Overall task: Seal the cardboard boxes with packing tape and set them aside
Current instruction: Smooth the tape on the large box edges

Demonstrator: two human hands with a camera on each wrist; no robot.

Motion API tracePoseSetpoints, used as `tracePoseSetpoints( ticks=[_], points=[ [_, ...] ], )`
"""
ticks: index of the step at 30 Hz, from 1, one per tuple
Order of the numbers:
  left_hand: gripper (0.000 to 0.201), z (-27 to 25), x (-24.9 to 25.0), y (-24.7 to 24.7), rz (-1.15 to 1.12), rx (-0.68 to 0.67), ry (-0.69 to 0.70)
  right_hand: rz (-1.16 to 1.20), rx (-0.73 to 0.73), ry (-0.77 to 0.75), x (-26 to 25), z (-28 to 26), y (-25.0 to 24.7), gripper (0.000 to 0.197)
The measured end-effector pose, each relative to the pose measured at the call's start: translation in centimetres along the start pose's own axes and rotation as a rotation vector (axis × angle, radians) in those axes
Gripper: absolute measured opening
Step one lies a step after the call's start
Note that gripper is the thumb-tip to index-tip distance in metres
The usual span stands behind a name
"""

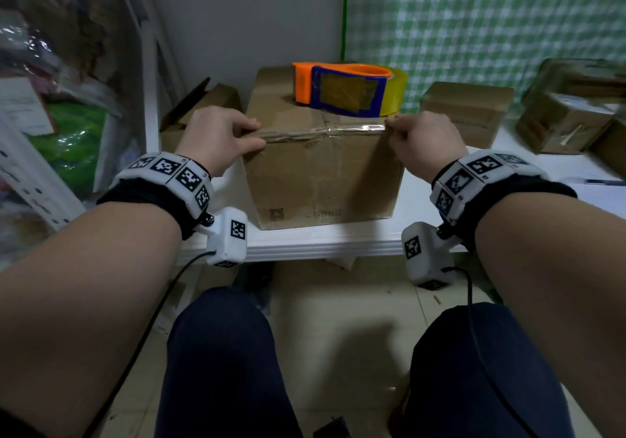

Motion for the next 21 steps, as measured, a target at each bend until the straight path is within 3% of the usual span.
tracePoseSetpoints(
  ticks=[8, 13, 21],
  points=[
    [0.079, -0.1, 2.5, 2.1, 0.153, 0.014, -0.096, 0.130, 0.089, 0.056, 0.5, -0.3, 0.1, 0.033],
    [0.071, 0.0, 3.1, 2.4, 0.140, 0.049, -0.073, 0.047, 0.111, 0.048, 0.6, 0.3, 0.0, 0.037],
    [0.055, -0.2, 0.6, 2.4, -0.185, -0.046, -0.060, 0.149, 0.265, 0.104, 2.3, 0.8, 0.9, 0.037]
  ],
)
Point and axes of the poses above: each hand's wrist, its own z-axis towards the middle knuckle, its own y-axis out of the palm, x = y × z, the point moved 3 cm from there along z, towards the middle knuckle, and after that the axes turned 13 degrees about -y, right-handed, at the moved point
